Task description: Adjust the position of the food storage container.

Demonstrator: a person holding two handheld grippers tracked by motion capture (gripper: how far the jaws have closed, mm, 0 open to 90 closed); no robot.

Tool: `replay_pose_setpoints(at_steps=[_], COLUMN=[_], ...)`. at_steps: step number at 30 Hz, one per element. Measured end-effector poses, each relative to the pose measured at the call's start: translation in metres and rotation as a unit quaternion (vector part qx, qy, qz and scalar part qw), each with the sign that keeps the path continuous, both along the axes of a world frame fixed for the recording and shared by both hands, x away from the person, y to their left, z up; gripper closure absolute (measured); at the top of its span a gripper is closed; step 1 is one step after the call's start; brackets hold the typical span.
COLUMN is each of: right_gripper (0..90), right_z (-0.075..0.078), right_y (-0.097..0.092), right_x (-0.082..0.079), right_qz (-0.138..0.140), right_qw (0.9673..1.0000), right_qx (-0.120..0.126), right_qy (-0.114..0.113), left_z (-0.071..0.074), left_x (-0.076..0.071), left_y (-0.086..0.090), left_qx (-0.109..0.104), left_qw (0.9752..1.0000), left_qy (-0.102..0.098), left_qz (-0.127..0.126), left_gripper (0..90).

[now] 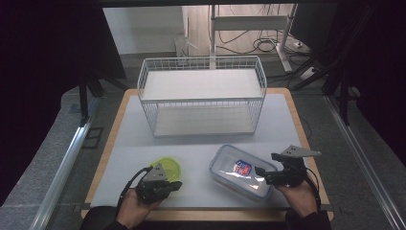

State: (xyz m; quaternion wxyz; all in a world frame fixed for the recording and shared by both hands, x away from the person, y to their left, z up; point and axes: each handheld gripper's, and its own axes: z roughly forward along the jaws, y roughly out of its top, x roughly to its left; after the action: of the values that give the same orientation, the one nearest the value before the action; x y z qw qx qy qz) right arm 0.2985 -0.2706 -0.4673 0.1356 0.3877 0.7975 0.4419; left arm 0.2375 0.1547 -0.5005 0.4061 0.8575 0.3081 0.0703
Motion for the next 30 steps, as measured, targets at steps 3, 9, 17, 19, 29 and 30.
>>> replay_pose_setpoints(at_steps=[3,9,17,19,29,30], right_gripper=[11.6,12.9,13.9,14.0,14.4,14.4], right_z=[0.0,0.0,-0.001,-0.001,-0.001,-0.001], right_y=[0.0,0.0,0.001,0.0,0.0,0.0], right_x=[0.0,0.0,0.0,0.0,0.0,0.001], right_qz=[0.001,0.001,0.0,0.0,0.0,0.0], right_qw=[1.0,1.0,1.0,1.0,1.0,1.0], right_qx=[0.0,0.0,-0.002,-0.002,0.0,0.001], right_qy=[0.001,-0.001,-0.003,-0.003,-0.004,-0.004], left_z=[0.0,0.0,-0.001,-0.001,-0.002,-0.002], left_x=[0.007,0.023,0.041,0.044,0.06,0.062], left_y=[0.007,0.022,0.036,0.04,0.059,0.061], left_qx=[-0.002,-0.006,-0.001,-0.003,-0.006,-0.005], left_qw=[0.9999,0.9992,0.9978,0.9975,0.9944,0.9942], left_qy=[0.001,0.003,0.004,0.006,0.005,0.004], left_qz=[0.011,0.039,0.067,0.071,0.105,0.107], left_gripper=[89.8,89.8,89.8,89.8,89.8,89.8])
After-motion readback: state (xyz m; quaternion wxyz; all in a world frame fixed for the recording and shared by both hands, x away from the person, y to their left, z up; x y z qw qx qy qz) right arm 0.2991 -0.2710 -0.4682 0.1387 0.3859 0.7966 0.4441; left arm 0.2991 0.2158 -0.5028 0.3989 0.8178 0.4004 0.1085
